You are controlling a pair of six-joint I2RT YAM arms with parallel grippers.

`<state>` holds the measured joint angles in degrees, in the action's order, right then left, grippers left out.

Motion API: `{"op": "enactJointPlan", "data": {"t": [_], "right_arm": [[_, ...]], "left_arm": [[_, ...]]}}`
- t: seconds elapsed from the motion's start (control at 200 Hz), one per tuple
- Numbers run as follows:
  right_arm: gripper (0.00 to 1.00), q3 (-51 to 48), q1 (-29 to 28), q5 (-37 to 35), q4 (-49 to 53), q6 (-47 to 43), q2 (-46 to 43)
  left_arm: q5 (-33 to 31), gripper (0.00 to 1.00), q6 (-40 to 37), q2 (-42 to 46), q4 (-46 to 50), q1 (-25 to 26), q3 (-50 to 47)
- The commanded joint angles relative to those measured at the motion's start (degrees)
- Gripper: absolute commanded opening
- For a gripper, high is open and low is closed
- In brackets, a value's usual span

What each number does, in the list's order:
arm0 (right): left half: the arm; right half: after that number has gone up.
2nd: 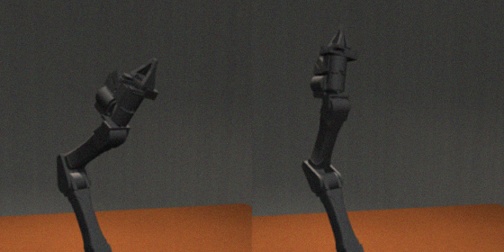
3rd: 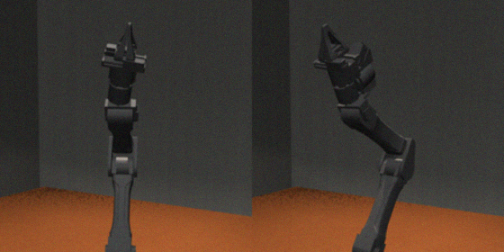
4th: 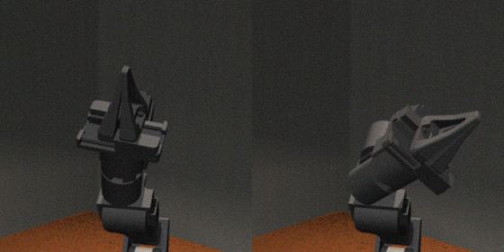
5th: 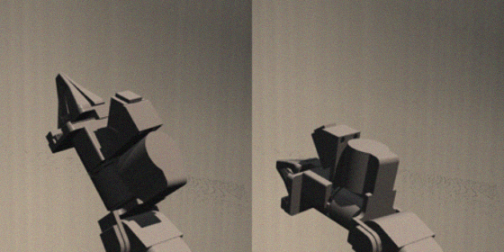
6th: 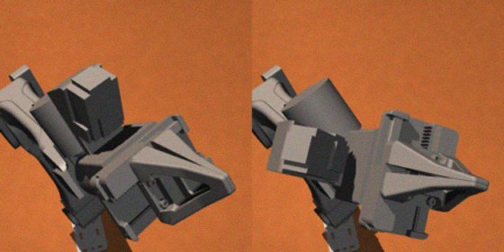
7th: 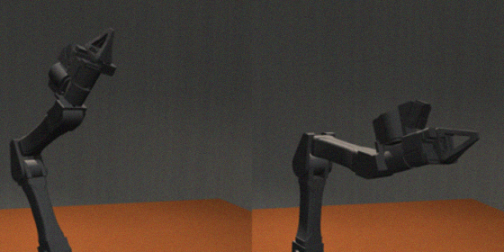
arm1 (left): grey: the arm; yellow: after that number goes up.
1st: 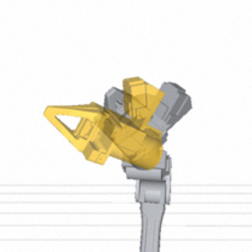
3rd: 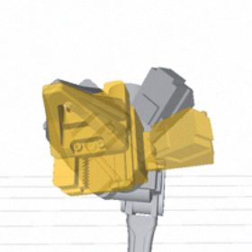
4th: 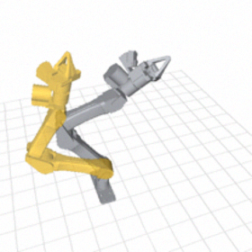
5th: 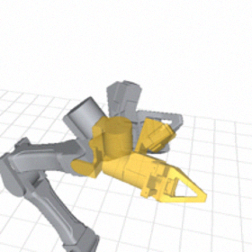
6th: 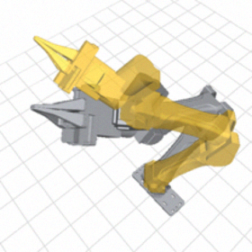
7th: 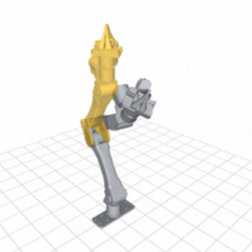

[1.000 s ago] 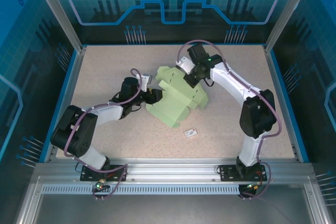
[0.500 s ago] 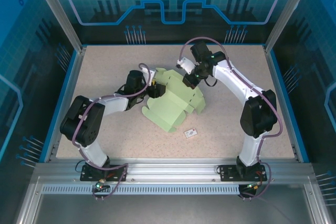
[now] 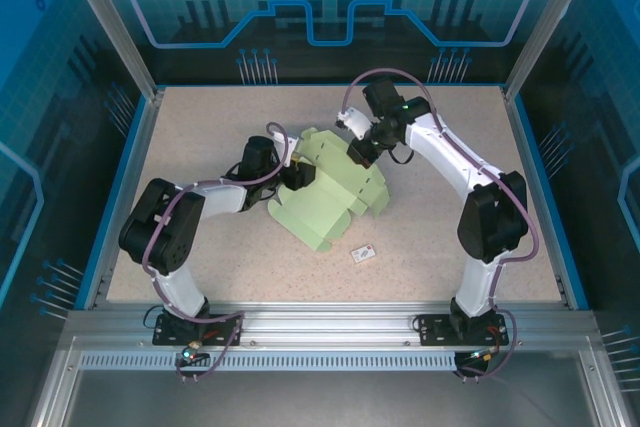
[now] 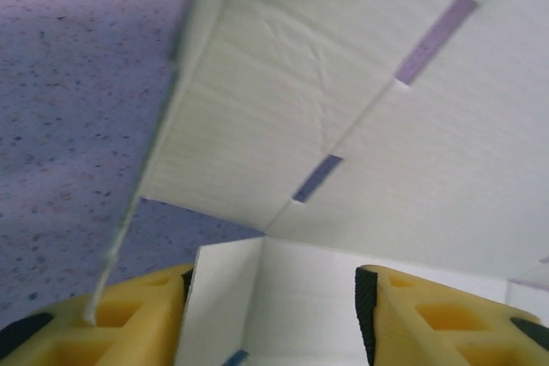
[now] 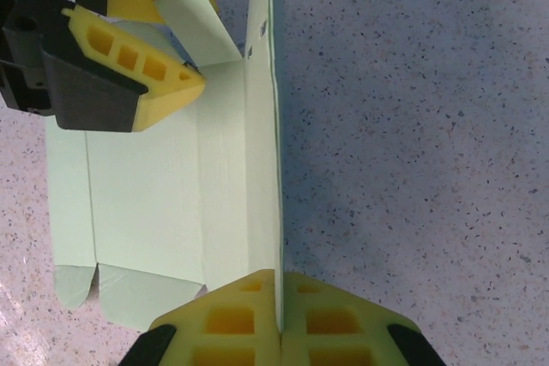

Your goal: Fold the paper box

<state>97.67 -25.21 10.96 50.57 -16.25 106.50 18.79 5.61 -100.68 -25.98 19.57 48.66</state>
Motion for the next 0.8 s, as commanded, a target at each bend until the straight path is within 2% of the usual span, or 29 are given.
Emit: {"op": "enactJointPlan", "data": {"t": [0.0, 0.29, 0.45, 0.685, 0.795], "right_arm": [[0.0, 1.8, 0.5, 0.5, 1.3, 1.5, 1.3], [0.0, 2.7, 0.4, 0.6, 1.8, 2.0, 2.4], [0.0, 2.9, 0.5, 0.4, 2.1, 2.1, 2.8], [0.0, 4.0, 0.6, 1.2, 3.3, 2.3, 3.8], [0.0, 4.9, 0.7, 1.4, 4.2, 2.4, 4.3]], "left_arm": [[5.6, 0.49, 1.4, 0.9, -5.2, 0.4, -1.1], [7.9, 0.48, 5.1, -0.4, -13.0, 1.5, -4.5], [8.4, 0.52, 7.6, -0.7, -18.5, 1.5, -7.2], [5.8, 0.52, 6.9, 1.0, -19.0, 1.4, -9.1], [1.8, 0.53, 6.3, 2.7, -18.7, 1.4, -10.7]]}}
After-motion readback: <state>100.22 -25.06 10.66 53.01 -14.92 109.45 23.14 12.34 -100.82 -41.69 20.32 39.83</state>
